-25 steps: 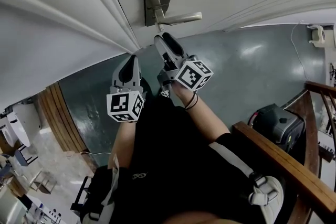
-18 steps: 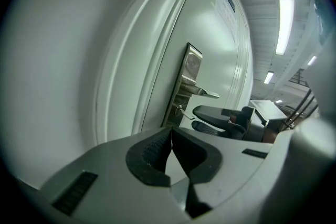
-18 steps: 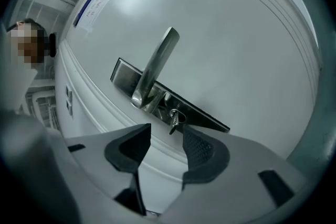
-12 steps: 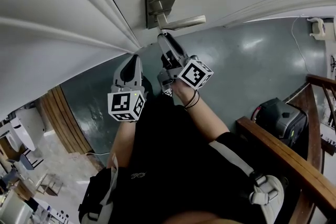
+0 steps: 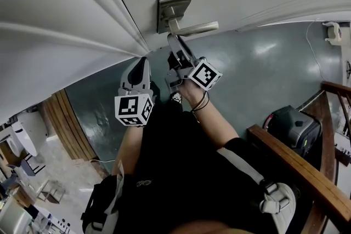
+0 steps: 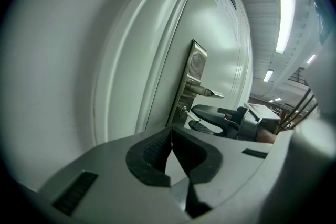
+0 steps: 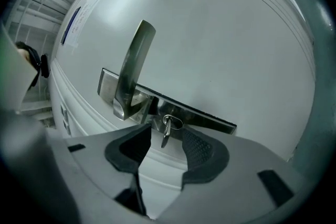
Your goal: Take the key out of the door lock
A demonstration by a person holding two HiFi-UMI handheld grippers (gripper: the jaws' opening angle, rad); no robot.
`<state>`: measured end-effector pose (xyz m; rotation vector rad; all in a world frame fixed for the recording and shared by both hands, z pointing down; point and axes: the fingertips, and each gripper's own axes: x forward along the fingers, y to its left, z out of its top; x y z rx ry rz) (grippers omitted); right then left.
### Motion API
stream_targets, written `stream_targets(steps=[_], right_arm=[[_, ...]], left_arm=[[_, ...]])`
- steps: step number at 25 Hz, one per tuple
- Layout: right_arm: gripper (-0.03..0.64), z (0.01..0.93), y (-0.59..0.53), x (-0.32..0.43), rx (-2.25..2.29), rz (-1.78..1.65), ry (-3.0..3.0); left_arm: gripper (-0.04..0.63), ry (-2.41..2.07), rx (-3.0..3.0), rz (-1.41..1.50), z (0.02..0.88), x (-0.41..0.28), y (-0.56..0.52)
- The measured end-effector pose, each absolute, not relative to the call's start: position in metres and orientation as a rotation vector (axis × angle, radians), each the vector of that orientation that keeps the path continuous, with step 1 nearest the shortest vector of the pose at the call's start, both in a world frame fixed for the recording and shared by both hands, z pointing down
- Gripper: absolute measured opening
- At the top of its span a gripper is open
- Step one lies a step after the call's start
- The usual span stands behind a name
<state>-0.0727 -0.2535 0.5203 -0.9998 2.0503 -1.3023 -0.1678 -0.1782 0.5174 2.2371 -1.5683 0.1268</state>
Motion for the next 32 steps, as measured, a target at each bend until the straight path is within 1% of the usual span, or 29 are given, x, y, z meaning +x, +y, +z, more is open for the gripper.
stream_targets(steps=[6, 15, 21, 23, 32], right_arm=[[0.193, 0.521, -0.262, -0.074, -0.976, -1.317, 2.005], [0.164, 0.522, -0.272, -0.074, -0.985, -1.325, 1.965], [0.095, 0.522, -0.273, -0.075, -0.964, -1.352, 1.912], [0.049, 0.521, -0.274, -0.075, -0.961, -1.353, 1.898], [0.038, 0.521, -0.274, -0.075, -0.96, -1.367, 1.865]], left_arm=[[0.023, -1.566, 2.242, 0.141, 0.518, -0.169, -0.183], [0.023, -1.572, 2.248, 0.151, 0.516, -0.174, -0.19], [0.023, -1.58, 2.248, 0.156, 0.514, -0.177, -0.189], [0.023, -1.584, 2.245, 0.158, 0.514, -0.18, -0.189], [0.023, -1.597, 2.245, 0.158, 0.513, -0.184, -0.191]])
